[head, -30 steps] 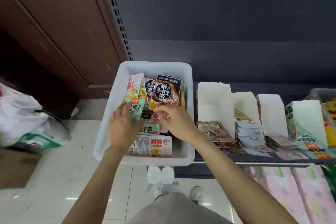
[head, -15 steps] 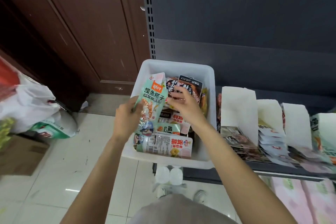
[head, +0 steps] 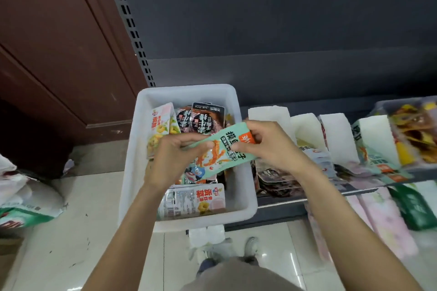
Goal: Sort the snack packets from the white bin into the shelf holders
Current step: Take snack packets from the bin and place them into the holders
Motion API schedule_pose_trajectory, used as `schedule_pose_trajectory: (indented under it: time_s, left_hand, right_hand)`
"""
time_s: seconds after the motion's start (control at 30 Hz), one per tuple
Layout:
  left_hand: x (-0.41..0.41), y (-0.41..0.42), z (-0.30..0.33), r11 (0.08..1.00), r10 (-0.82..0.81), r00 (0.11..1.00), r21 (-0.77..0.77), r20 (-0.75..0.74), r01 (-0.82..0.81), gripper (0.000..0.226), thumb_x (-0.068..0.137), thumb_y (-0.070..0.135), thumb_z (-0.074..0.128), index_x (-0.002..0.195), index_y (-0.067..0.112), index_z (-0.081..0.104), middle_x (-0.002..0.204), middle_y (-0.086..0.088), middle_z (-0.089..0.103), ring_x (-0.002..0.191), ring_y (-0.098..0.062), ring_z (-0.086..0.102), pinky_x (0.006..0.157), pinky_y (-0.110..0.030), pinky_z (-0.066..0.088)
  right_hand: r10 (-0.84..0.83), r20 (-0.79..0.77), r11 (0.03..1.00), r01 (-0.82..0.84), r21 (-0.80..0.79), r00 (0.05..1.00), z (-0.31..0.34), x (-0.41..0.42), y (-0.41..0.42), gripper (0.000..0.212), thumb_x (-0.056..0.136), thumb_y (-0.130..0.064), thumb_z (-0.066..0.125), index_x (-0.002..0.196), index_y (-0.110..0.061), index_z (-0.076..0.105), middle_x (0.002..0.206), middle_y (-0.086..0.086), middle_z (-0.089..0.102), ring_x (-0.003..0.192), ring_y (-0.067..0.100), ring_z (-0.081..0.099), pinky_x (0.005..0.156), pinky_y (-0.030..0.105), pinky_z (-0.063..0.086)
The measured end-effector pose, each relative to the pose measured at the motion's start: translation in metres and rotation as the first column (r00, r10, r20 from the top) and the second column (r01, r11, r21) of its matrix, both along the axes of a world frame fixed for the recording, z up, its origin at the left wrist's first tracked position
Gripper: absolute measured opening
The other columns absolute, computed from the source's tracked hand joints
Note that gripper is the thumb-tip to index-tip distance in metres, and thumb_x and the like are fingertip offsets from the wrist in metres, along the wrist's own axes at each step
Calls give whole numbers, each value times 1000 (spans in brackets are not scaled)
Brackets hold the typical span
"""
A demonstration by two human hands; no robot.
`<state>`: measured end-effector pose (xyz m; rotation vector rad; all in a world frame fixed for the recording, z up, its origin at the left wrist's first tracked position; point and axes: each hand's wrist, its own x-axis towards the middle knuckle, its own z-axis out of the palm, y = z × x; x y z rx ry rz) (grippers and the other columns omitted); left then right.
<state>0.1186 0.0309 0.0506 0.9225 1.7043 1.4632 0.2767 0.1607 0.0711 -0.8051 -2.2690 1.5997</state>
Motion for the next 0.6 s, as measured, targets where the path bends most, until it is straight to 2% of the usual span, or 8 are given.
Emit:
schedule_pose_trajectory:
  time_s: [0.07, 0.17, 0.27, 0.33, 0.4, 0.43, 0.53, 0.6]
  left_hand:
    - [19, 23, 5, 998, -53, 997, 31, -60, 55, 15, 76, 14, 73, 83, 27, 72, 79, 15, 73, 71, -4, 68, 55, -15, 52]
    - [55, 58, 7, 988, -74, 975, 121, -209, 101, 18, 82, 21, 70, 91, 37, 68, 92, 25, 70, 88, 0, 66, 67, -25, 57]
    - [95, 94, 1, 977, -4, 957, 202, -290, 66, 26, 90, 19, 62, 112, 33, 61, 112, 24, 62, 107, 3, 56, 87, -20, 47]
    - [126, 116, -4, 985, -39, 983, 157, -179, 68, 29, 92, 14, 59, 115, 30, 59, 115, 22, 60, 108, 4, 54, 90, -16, 44]
    - [159, 137, -9, 988, -117, 988, 86, -99, 125, 29, 91, 10, 58, 114, 28, 60, 112, 17, 62, 103, 6, 56, 86, -13, 44]
    - [176, 147, -12, 986, -148, 985, 62, -91, 154, 29, 91, 9, 58, 112, 27, 60, 111, 15, 63, 100, 7, 56, 84, -10, 44]
    - [220, 181, -18, 982, -184, 975, 5, -126, 186, 26, 90, 13, 60, 111, 27, 60, 108, 16, 63, 92, 10, 57, 79, -7, 44]
    - [243, 202, -25, 988, -154, 964, -43, -219, 148, 25, 90, 16, 61, 112, 27, 60, 108, 16, 63, 90, 8, 59, 82, -11, 45]
  right_hand:
    - [-129, -46, 992, 129, 8, 991, 4, 30, 5, 18, 82, -12, 71, 90, -27, 65, 90, -9, 72, 83, 6, 70, 70, 26, 57]
    - [-345, -80, 929, 352, 116, 935, 3, 79, 14, 19, 86, -17, 68, 94, -33, 62, 88, -15, 71, 83, 3, 68, 69, 28, 57]
    - [-616, -162, 742, 637, 209, 771, 0, 139, 30, 13, 88, -20, 67, 98, -27, 62, 91, -11, 70, 84, 6, 68, 71, 33, 58]
    - [-745, -246, 555, 780, 289, 621, 1, 184, 45, 12, 89, -22, 67, 98, -20, 60, 89, -6, 69, 82, 12, 67, 71, 38, 56]
    - [-799, -304, 389, 832, 396, 519, 0, 228, 66, 13, 88, -25, 66, 95, -16, 60, 81, -2, 65, 74, 20, 63, 68, 40, 53]
    - [-812, -309, 348, 835, 425, 496, 0, 248, 78, 14, 88, -25, 65, 94, -13, 61, 79, 2, 64, 72, 23, 61, 66, 37, 50]
    - [-803, -262, 351, 780, 517, 535, -5, 302, 114, 17, 90, -21, 64, 99, -7, 62, 88, 8, 65, 74, 21, 58, 63, 22, 37]
    - [-767, -210, 376, 691, 618, 606, -7, 328, 135, 21, 91, -18, 63, 103, -1, 61, 84, 4, 62, 72, 18, 55, 60, 20, 31]
